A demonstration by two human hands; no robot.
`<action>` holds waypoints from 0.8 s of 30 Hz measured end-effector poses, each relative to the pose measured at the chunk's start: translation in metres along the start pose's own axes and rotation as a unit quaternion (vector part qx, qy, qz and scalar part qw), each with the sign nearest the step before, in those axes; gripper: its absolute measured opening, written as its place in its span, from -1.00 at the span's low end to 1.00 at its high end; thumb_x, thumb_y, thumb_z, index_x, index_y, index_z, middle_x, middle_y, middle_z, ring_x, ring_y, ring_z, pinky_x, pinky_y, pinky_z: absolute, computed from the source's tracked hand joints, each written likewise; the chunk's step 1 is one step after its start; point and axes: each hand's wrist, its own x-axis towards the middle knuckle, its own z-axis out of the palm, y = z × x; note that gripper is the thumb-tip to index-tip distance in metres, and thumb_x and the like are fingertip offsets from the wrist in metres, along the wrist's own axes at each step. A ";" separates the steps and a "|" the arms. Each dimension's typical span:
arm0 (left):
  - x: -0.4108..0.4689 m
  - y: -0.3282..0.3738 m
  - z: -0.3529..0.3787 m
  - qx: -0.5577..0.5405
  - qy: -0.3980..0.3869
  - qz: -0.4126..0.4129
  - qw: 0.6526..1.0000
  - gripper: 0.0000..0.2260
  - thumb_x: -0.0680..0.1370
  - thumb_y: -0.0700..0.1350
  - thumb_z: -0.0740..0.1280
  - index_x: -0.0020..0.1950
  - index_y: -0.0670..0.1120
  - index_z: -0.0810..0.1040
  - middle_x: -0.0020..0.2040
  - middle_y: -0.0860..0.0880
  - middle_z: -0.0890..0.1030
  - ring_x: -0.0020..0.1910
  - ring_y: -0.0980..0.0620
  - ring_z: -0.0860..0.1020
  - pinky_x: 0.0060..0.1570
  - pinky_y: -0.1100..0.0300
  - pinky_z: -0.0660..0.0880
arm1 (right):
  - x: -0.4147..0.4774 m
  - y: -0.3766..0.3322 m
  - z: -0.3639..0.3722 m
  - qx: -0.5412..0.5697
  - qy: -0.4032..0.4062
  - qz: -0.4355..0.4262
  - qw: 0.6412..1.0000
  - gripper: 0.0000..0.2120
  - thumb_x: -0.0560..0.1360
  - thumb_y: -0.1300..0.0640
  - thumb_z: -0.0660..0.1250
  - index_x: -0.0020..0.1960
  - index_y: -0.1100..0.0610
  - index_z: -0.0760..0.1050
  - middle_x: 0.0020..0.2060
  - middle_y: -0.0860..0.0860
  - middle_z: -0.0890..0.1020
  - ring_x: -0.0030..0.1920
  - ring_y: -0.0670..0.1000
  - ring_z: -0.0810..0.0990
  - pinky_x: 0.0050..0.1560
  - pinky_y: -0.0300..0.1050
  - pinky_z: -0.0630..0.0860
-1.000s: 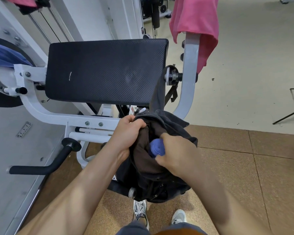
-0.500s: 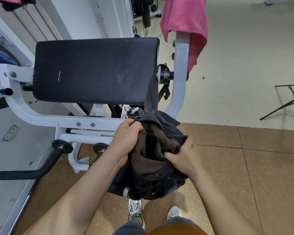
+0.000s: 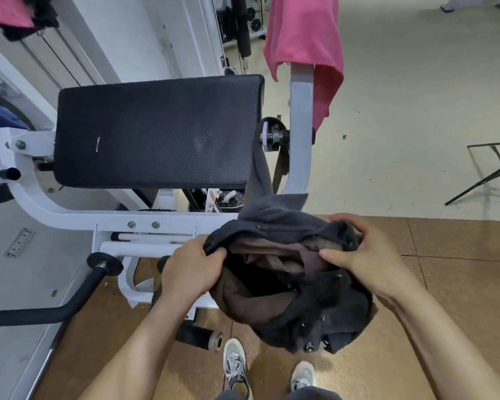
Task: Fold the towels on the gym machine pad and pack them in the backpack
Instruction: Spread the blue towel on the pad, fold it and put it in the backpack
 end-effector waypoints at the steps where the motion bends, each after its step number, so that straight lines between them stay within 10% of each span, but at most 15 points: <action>1: 0.001 0.003 -0.005 0.028 0.015 0.007 0.999 -0.82 0.49 0.08 0.26 -0.22 0.02 0.54 -0.30 0.07 0.58 -0.23 -0.07 0.53 -0.23 0.11 0.42 | -0.003 0.001 -0.007 0.094 0.004 0.016 0.995 -0.61 0.38 0.35 0.49 0.13 0.04 0.57 -0.07 0.02 0.70 -0.11 0.01 0.69 -0.13 -0.16 0.59; 6: 0.011 0.008 -0.024 0.326 0.101 0.094 0.935 -0.72 0.43 0.16 0.35 -0.06 -0.03 0.51 -0.07 -0.05 0.56 -0.04 -0.14 0.52 -0.12 0.04 0.42 | -0.011 -0.005 0.009 0.110 -0.023 0.039 0.993 -0.70 0.51 0.38 0.32 0.10 0.04 0.62 -0.13 0.01 0.72 -0.14 -0.05 0.70 -0.21 -0.25 0.59; 10: -0.028 0.025 0.016 0.231 0.032 0.291 0.928 -0.79 0.50 0.09 0.32 -0.10 0.04 0.32 -0.10 0.00 0.52 -0.13 -0.11 0.54 -0.22 0.05 0.49 | -0.015 -0.015 0.030 0.116 -0.034 0.017 0.992 -0.63 0.53 0.36 0.28 0.15 -0.05 0.56 -0.02 -0.05 0.66 -0.04 -0.11 0.64 -0.07 -0.25 0.57; 15: -0.006 0.040 0.051 0.159 -0.179 0.263 0.934 -0.80 0.50 0.06 0.28 0.01 0.02 0.61 -0.01 -0.01 0.67 -0.02 -0.06 0.60 -0.04 0.07 0.52 | -0.023 -0.011 0.031 0.115 -0.070 0.020 0.991 -0.55 0.53 0.35 0.29 0.25 -0.13 0.50 0.07 -0.17 0.57 0.08 -0.14 0.57 0.17 -0.13 0.56; 21: -0.006 0.046 0.087 0.159 -0.222 0.267 0.924 -0.77 0.53 -0.07 0.22 0.10 0.06 0.61 0.04 0.04 0.66 0.03 -0.02 0.59 0.00 0.09 0.54 | -0.001 0.027 0.016 0.005 -0.020 0.001 1.000 -0.57 0.54 0.31 0.28 0.30 -0.10 0.44 0.15 -0.14 0.53 0.17 -0.10 0.51 0.19 -0.19 0.46; 24: -0.007 0.028 0.079 0.126 -0.119 0.241 0.955 -0.71 0.57 -0.14 0.21 0.19 0.08 0.60 0.14 0.11 0.60 0.14 0.09 0.52 0.08 0.20 0.48 | 0.012 0.060 0.016 -0.100 0.016 0.022 0.995 -0.57 0.54 0.30 0.27 0.34 -0.04 0.40 0.13 -0.05 0.53 0.14 -0.02 0.51 0.09 -0.17 0.43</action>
